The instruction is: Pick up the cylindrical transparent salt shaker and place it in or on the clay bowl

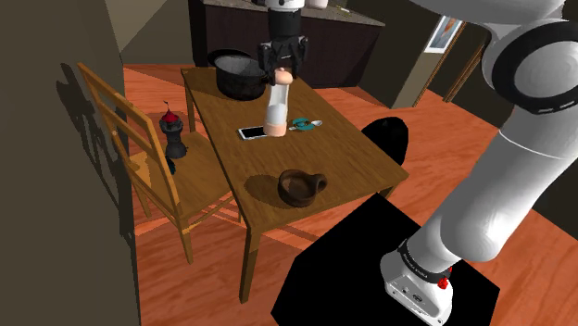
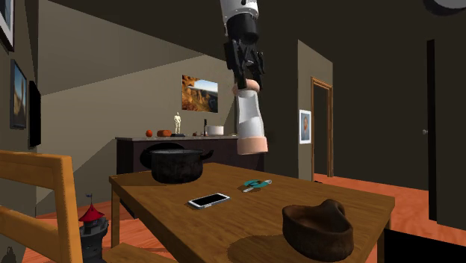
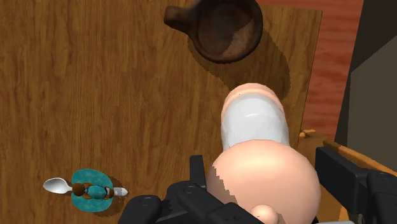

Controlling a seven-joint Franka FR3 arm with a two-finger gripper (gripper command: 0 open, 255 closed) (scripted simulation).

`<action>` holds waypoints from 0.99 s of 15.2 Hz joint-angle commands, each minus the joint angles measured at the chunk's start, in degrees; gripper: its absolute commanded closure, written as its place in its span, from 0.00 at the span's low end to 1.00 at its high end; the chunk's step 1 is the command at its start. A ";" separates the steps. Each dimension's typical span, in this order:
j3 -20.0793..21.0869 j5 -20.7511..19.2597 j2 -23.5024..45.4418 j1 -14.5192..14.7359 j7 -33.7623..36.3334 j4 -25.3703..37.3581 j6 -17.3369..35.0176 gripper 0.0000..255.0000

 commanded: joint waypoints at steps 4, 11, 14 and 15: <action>-0.38 2.48 -11.89 -0.82 -1.08 -11.98 0.46 1.00; -1.49 5.17 -27.18 -0.62 -2.78 -23.62 -2.78 1.00; -1.52 5.30 -27.82 -0.54 -2.69 -26.57 -0.46 1.00; -1.52 5.34 -28.01 -0.51 -2.66 -27.53 0.31 1.00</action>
